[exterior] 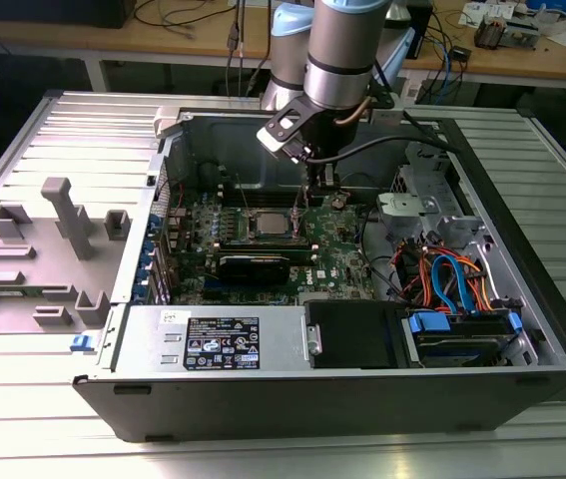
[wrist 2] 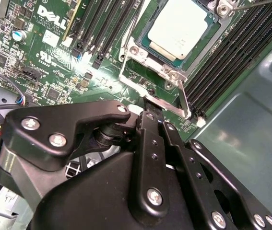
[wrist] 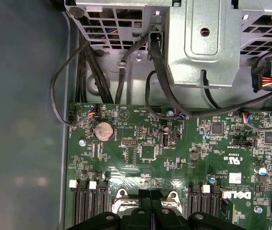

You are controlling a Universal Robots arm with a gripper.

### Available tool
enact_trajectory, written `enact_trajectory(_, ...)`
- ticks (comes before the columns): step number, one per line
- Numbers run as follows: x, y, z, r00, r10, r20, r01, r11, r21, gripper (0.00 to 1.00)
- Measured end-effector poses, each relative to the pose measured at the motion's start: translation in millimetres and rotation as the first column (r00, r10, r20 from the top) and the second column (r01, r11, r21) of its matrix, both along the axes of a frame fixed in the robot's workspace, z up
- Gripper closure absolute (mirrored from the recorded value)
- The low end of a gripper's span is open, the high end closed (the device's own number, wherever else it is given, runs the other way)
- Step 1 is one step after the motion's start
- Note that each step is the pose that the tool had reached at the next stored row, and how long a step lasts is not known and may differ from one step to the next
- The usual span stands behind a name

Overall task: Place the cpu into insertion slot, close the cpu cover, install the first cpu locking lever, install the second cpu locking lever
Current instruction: 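Close the cpu cover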

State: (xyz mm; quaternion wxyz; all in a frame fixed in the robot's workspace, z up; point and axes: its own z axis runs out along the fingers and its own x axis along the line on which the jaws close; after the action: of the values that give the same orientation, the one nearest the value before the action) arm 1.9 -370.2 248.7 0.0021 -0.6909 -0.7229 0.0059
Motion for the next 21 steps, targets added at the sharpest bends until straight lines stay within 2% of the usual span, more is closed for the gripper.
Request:
enact_trajectory(7,-5.3,-0.2,-0.1,1.0000,0.000,0.0001,0.000,1.0000,0.0001,0.89)
enact_trajectory(21,-8.7,-0.8,-0.3,1.0000,0.000,0.0000,0.000,1.0000,0.0000,0.89)
